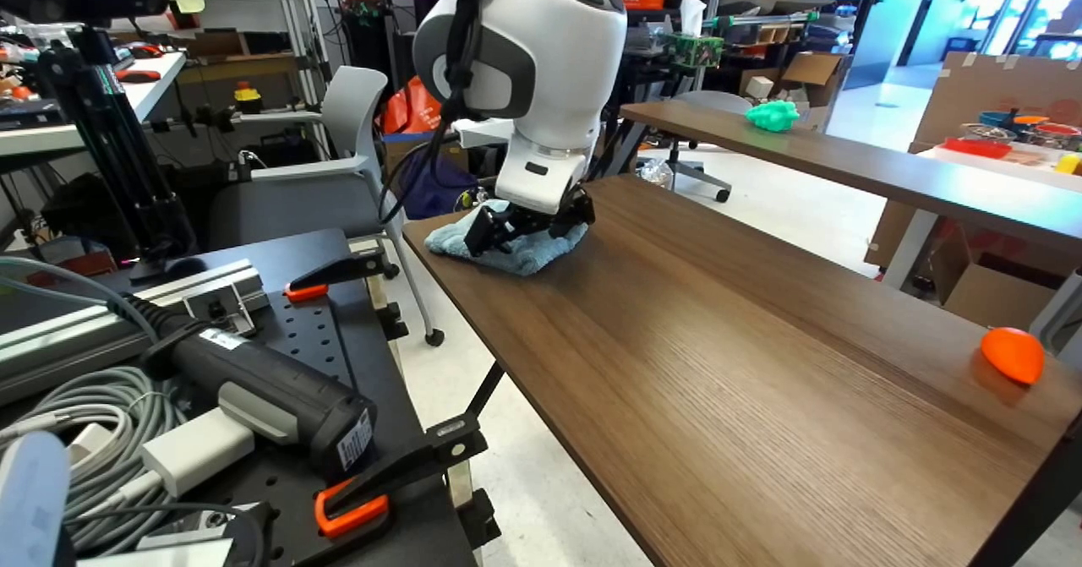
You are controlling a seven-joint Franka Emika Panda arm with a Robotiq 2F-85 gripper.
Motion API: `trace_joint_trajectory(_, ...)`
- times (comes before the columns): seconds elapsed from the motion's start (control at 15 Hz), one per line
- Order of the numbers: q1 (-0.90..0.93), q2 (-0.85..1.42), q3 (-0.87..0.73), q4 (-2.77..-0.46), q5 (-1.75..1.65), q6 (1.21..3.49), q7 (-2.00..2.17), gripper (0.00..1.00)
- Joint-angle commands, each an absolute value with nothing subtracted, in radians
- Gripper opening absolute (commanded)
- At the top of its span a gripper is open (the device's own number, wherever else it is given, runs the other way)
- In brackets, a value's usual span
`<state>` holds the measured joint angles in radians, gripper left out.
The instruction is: Use the towel to wipe the table.
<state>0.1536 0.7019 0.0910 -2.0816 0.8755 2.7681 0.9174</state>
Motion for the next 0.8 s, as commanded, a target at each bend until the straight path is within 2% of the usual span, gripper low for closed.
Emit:
trace_joint_trajectory(0.0, 0.157, 0.742, 0.083, -2.061, 0.878, 2.803, 0.894, 1.00)
trace_joint_trajectory(0.73, 0.058, 0.940, 0.064, -1.624, 1.036, 2.806, 1.028, 1.00)
